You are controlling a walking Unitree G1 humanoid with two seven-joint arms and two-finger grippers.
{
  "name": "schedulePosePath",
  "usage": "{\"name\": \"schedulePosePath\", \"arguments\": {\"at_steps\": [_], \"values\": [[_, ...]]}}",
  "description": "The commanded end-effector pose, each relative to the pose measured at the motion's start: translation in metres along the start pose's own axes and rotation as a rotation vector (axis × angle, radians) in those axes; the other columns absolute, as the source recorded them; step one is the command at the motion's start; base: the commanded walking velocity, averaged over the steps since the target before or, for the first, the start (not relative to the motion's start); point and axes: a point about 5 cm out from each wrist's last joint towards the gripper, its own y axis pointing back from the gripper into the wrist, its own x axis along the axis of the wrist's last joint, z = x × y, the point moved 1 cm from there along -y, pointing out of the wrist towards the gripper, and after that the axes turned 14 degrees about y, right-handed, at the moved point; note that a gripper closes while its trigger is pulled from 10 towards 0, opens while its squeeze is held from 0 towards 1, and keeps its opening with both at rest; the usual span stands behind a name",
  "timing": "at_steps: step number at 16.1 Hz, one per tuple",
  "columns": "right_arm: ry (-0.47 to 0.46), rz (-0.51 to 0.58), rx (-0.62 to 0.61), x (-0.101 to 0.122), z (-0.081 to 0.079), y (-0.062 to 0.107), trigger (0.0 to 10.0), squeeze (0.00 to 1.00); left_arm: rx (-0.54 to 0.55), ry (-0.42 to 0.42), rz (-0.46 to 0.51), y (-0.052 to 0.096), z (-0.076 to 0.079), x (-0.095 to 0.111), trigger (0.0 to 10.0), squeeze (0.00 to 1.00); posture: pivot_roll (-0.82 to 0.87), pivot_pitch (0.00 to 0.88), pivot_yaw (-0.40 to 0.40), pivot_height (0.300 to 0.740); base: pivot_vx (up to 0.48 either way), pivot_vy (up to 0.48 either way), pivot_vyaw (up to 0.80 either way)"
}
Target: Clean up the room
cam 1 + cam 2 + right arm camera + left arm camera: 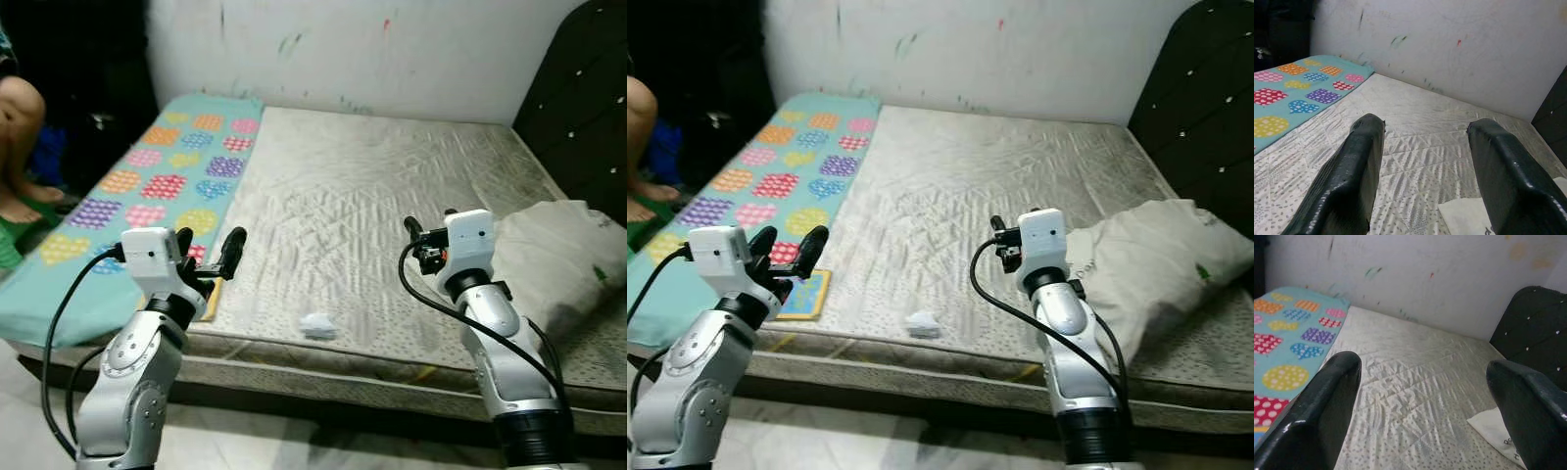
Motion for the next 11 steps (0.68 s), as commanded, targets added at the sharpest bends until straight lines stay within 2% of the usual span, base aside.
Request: {"name": "schedulePosePath", "arguments": {"at_steps": [1,10,11], "values": [[-0.003,0.009,-0.006,0.0028,0.0036,-0.0015,10.0,0.00,-0.002,-0.001,0.016,0.0006,0.0036,0.0022,10.0,0.00,-0.04,0.000,-0.044,0.740,0.259,0.000,0.00],[-0.002,0.002,-0.006,0.0004,0.0020,-0.0009,10.0,0.00,0.001,0.020,0.003,-0.0001,0.0072,-0.0029,10.0,0.00,-0.04,0.000,-0.037,0.740,0.268,0.000,0.00],[-0.001,0.001,-0.007,0.0001,0.0021,-0.0010,10.0,0.00,0.002,0.020,-0.001,-0.0005,0.0075,-0.0036,10.0,0.00,-0.04,0.000,-0.036,0.740,0.000,0.000,0.00]]}}
